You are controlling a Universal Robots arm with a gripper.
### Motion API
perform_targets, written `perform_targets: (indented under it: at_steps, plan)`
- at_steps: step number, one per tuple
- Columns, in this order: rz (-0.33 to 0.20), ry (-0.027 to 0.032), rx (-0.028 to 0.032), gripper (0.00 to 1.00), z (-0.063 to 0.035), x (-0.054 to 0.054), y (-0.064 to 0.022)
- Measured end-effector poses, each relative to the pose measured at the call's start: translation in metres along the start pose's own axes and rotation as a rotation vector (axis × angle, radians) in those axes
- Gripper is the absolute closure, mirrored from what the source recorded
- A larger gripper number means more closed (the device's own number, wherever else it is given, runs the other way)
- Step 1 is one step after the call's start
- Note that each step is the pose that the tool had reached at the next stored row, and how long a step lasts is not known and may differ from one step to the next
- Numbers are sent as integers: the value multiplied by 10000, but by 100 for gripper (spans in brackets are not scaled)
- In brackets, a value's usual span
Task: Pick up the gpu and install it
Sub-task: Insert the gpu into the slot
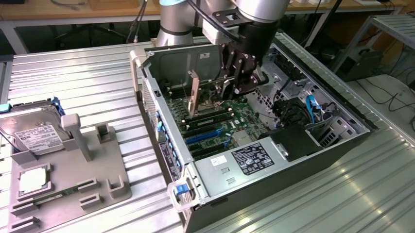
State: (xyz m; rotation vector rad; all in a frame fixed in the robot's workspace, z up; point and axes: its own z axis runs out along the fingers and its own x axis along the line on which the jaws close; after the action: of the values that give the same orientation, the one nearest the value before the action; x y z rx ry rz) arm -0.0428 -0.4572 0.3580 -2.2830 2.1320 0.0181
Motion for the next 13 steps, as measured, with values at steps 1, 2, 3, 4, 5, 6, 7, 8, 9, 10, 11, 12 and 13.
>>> perform_targets:
  at_steps: [1, 2, 3, 4, 5, 6, 7, 8, 9, 10, 11, 12, 13]
  plan:
    - [0, 0, 2, 71, 12, 0, 0]
    - [0, 2, 3, 71, 21, 0, 0]
    - [-1, 1, 7, 71, 35, 1, 0]
    - [0, 1, 8, 71, 50, 1, 0]
    - [0, 1, 8, 71, 56, 1, 0]
    - [0, 2, 8, 71, 64, 1, 0]
    - [0, 1, 8, 71, 73, 2, 0]
    - [0, 2, 9, 71, 81, 2, 1]
    - [0, 2, 12, 71, 93, 3, 1]
    - [1, 3, 20, 71, 100, 3, 2]
    - [1, 4, 41, 71, 111, 3, 3]
    - [1, 5, 48, 71, 116, 4, 3]
    - [17, 24, 52, 71, 125, 2, 6]
